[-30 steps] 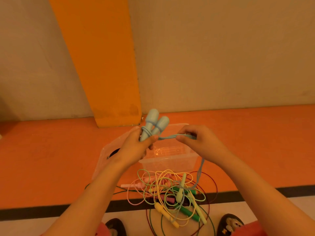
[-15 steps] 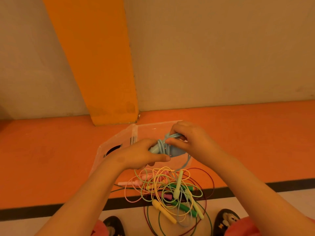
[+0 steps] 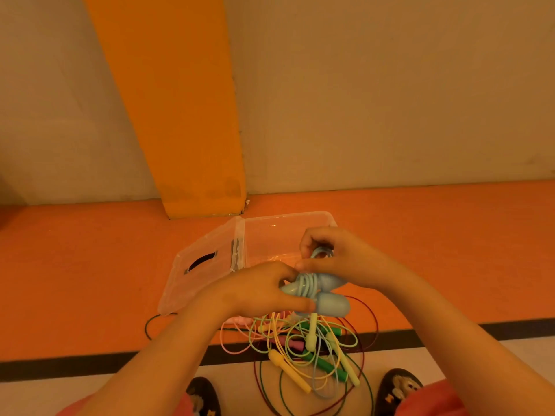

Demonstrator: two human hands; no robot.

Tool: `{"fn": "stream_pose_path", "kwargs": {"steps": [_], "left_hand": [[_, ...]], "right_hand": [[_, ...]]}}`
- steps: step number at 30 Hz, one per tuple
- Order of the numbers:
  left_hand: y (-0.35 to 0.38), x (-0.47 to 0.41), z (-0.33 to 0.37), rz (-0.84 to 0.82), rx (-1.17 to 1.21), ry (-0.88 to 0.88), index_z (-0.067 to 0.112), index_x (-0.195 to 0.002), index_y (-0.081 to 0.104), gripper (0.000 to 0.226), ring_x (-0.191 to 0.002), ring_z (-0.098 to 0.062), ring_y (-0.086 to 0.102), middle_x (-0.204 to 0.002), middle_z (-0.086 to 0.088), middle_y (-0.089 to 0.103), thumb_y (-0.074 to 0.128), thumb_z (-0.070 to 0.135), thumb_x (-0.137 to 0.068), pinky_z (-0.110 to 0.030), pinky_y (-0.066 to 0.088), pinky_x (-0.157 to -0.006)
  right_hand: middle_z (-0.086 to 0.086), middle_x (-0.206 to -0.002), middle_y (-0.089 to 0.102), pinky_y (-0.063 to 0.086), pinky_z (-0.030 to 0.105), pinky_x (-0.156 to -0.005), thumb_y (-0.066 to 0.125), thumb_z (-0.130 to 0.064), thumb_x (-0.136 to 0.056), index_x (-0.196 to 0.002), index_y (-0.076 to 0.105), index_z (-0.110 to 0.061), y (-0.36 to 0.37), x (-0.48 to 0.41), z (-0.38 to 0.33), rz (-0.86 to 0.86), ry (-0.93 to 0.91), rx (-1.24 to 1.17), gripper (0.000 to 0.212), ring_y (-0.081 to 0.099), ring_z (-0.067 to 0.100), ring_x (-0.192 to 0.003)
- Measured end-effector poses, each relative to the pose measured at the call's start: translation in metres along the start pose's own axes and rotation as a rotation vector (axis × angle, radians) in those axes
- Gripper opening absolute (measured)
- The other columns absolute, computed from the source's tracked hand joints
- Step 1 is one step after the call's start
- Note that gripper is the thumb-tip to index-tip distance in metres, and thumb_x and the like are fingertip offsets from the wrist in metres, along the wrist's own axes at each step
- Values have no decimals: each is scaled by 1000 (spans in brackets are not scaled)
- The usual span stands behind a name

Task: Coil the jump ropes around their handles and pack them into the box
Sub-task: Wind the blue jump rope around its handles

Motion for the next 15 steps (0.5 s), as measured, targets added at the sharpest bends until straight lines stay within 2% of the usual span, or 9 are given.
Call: {"fn": "stream_pose_path", "kwargs": {"steps": [2,4,6,8,10,13,15], "left_hand": [[-5,1,1,28,86,60,12,-72,55,35,-50,-7,33,-59,4,39,70,42,-83,-25,26,-51],[-9,4,5,38,181,125,9,-81,61,27,-53,-7,38,-63,2,47,70,34,-85,-23,29,-51],[-14,6,8,65,345,169,14,-85,61,11,-46,-2,40,-57,9,53,67,22,-89,-16,31,-48],[-19,8,9,112,487,179,15,-88,57,6,-39,3,41,-50,13,56,62,12,-91,-12,31,-41],[-23,8,7,186,578,188,15,-90,56,7,-37,0,38,-48,10,54,62,19,-88,-14,28,-39],[-25,6,6,279,675,225,10,-94,56,26,-40,-4,34,-49,7,47,59,32,-80,-20,25,-39],[-24,4,9,333,711,246,11,-90,56,24,-39,-5,34,-51,7,47,57,33,-80,-19,25,-38]], "right_hand": [[-11,-71,54,37,11,-65,69,-9,-84,-73,57,-19,-2,0,-2,30,31,-97,20,48,-4,-66],[-5,-77,57,40,16,-72,66,-20,-87,-77,60,-13,-6,2,-6,37,57,-257,14,52,2,-75],[-1,-91,63,43,24,-82,67,-38,-79,-89,64,-8,-10,4,-7,12,59,-407,32,57,9,-90],[-4,-105,68,46,24,-85,74,-47,-66,-103,66,-13,-12,6,-9,7,62,-520,50,61,12,-102],[1,-109,69,48,26,-85,75,-43,-62,-109,66,-19,-12,5,-9,43,68,-550,54,62,13,-104],[16,-106,68,50,33,-83,75,-41,-67,-107,68,-21,-14,2,-12,152,24,-461,44,64,20,-96],[17,-101,68,51,34,-79,79,-42,-67,-105,68,-19,-14,1,-13,171,2,-504,46,65,23,-92]]}}
Point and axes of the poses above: each hand's wrist, its own x-axis away from the middle knuckle, its own y-axis out of the palm, z = x × y, the point moved 3 cm from there along -x, towards the middle knuckle
